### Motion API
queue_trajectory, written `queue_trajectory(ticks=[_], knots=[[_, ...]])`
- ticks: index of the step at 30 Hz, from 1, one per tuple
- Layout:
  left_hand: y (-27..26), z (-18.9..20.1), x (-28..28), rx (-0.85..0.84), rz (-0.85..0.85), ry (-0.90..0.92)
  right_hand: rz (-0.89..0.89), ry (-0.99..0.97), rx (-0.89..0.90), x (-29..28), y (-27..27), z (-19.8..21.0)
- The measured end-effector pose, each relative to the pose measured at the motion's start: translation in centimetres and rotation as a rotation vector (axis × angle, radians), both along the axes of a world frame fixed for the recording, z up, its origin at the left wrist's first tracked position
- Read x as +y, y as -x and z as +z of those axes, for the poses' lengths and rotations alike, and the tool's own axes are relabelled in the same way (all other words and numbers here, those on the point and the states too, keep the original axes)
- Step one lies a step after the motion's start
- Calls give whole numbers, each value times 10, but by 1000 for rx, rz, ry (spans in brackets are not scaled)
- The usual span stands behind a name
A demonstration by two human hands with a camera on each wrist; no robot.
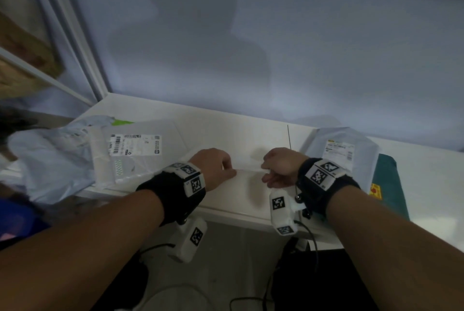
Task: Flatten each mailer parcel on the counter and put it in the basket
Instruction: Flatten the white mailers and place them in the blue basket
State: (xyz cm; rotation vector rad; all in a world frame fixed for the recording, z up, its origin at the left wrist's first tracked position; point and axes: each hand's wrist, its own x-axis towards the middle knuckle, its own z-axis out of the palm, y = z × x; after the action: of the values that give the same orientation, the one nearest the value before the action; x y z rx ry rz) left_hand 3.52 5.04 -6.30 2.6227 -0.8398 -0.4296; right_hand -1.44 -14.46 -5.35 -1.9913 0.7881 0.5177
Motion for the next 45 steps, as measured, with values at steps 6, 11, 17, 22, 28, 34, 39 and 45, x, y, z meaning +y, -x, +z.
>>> queue_trajectory(ticks=[6, 11, 17, 22, 28, 34, 39, 45], knots=[[13, -2, -5, 55, -206, -107, 142, 229, -94, -14, 0, -5], [-1, -11, 3, 18, -148, -136, 316, 394, -33, -10, 10, -18], [-13, -37, 15, -30, -49, -228, 472, 754, 90, -2, 17, -22], [-24, -66, 3, -43, -41, -251, 443, 763, -182, 15, 6, -54], [-27, -110, -24, -179, -66, -243, 534, 745, -313, 43, -12, -122], [-27, -125, -21, -255, -6, -204, 525, 804, -385, 36, -18, -139], [-26, -124, -18, -238, 48, -235, 491, 775, -296, 31, -19, -135], [-26, -126, -14, -248, 58, -214, 470, 803, -266, 25, -12, -135]])
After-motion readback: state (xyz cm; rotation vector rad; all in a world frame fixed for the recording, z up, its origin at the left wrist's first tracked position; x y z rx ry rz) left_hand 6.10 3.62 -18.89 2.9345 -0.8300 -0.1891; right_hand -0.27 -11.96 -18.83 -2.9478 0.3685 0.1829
